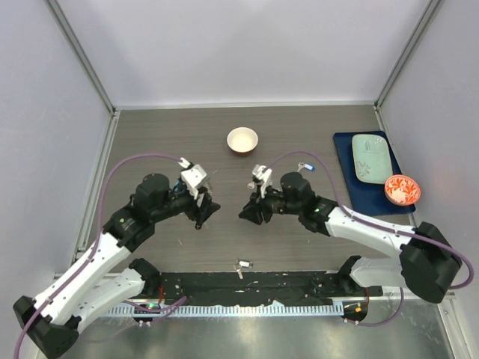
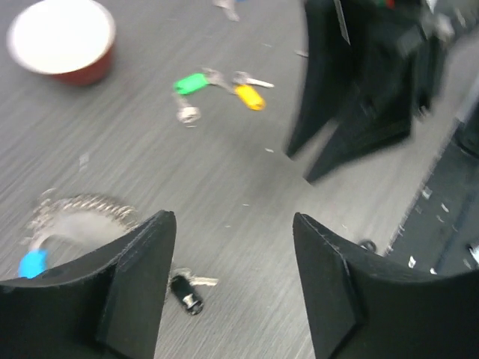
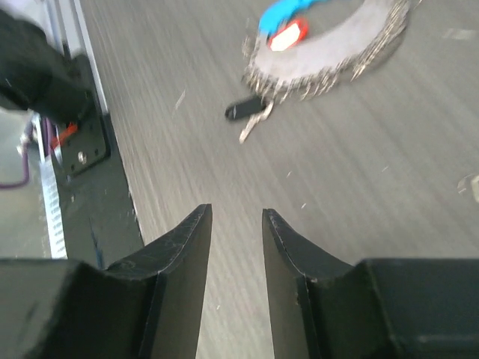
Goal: Put the keys on the keyring
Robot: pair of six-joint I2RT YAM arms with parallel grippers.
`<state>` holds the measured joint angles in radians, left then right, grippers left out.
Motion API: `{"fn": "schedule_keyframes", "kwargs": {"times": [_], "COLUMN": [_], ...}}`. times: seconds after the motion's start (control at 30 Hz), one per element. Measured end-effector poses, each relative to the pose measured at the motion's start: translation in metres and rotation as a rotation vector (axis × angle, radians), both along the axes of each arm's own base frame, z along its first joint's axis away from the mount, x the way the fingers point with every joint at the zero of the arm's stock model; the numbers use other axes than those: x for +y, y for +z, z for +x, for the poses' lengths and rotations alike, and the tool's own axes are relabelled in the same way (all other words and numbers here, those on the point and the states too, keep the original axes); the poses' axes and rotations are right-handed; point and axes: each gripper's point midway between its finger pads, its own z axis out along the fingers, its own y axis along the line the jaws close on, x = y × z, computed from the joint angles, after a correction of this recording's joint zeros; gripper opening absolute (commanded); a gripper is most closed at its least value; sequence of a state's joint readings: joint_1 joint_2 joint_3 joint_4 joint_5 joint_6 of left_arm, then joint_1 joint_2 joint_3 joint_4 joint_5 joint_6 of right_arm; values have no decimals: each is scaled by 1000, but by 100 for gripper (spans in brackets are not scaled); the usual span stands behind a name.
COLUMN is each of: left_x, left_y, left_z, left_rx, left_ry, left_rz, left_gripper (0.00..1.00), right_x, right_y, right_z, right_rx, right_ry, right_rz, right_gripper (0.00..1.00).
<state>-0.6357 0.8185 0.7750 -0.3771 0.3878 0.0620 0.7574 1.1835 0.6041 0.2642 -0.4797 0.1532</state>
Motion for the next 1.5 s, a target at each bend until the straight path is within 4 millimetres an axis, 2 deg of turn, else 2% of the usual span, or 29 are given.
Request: {"fn": "schedule_keyframes", "kwargs": {"times": [0.03, 0.07, 0.17, 0.3, 0.43, 0.63, 0.8, 0.9, 1.0, 1.03, 1.13, 1.23, 1.37, 1.5], "left_x": [9, 20, 53, 91, 115, 126, 129, 130, 131, 131, 131, 131, 131, 129], "left_y": [4, 8, 22, 39, 50, 42, 39, 39, 39, 38, 37, 35, 33, 31], "left_z": [5, 9, 22, 31, 32, 32, 33, 33, 33, 33, 34, 35, 35, 36], "left_rx": [-23, -46, -112, -183, -223, -217, -212, -211, -210, -210, -205, -201, -195, -188], "left_ry": [68, 140, 355, 571, 686, 738, 749, 753, 757, 758, 759, 761, 758, 751], "left_rz": [-5, -10, -32, -58, -79, -39, -27, -26, -24, -23, -16, -10, -4, 2], "left_gripper": [80, 85, 93, 97, 98, 100, 100, 100, 100, 100, 100, 100, 100, 100], "right_x": [4, 8, 12, 13, 15, 18, 28, 32, 32, 32, 30, 29, 24, 14], "right_y": [-15, -19, -47, -79, -101, -124, -136, -140, -145, -145, -145, -143, -142, -140], "right_z": [-4, -10, -33, -66, -95, -117, -120, -119, -116, -115, -108, -100, -84, -52], "right_rx": [32, 40, 100, 167, 216, 261, 241, 218, 196, 188, 165, 138, 114, 123], "right_ry": [8, 26, 68, 101, 105, 82, 52, 33, 11, 1, -32, -71, -127, -228], "right_rz": [-80, -99, -236, -422, -553, -669, -722, -742, -768, -773, -782, -784, -791, -787], "right_gripper": [40, 40, 41, 43, 44, 44, 44, 40, 26, 17, 5, 1, 1, 1]}}
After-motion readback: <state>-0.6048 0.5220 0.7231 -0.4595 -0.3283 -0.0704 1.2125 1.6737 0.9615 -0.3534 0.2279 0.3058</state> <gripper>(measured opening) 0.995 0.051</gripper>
